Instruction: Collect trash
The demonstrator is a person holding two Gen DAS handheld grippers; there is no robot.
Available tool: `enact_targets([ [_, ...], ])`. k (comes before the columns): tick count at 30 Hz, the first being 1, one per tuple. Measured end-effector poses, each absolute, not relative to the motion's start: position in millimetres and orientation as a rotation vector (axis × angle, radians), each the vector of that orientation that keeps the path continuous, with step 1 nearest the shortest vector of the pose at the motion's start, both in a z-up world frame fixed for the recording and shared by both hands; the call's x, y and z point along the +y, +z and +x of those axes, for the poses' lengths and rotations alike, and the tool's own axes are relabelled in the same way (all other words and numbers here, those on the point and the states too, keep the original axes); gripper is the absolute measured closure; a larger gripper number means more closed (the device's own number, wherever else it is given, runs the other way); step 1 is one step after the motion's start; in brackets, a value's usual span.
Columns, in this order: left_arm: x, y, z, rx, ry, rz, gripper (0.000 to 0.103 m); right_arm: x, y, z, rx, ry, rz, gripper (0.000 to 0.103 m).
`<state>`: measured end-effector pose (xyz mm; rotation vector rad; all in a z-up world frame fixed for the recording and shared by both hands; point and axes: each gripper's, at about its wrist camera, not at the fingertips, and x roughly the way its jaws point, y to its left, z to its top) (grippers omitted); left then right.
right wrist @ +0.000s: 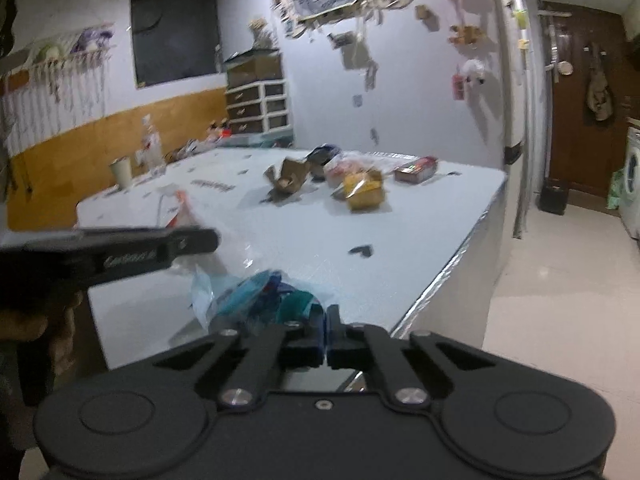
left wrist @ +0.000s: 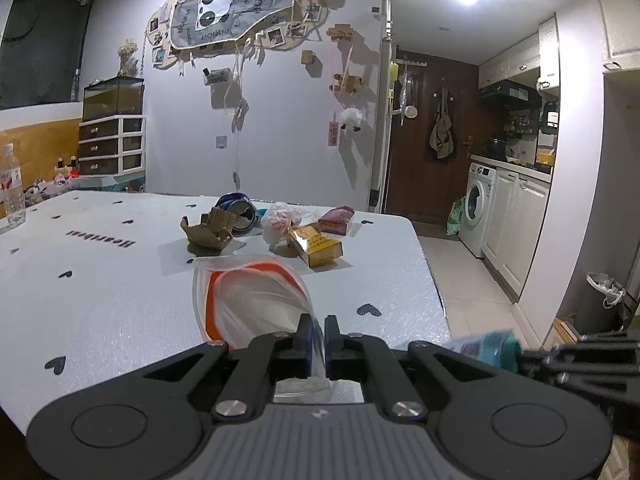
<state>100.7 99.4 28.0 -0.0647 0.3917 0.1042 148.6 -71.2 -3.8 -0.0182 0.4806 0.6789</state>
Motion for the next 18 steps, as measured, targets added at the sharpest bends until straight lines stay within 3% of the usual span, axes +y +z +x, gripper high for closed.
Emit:
enact_targets([
  [18, 17, 31, 121, 0.399, -0.051, 0.009, 0.098, -169, -3, 160, 0.424, 0.402, 0.040, 0.102],
])
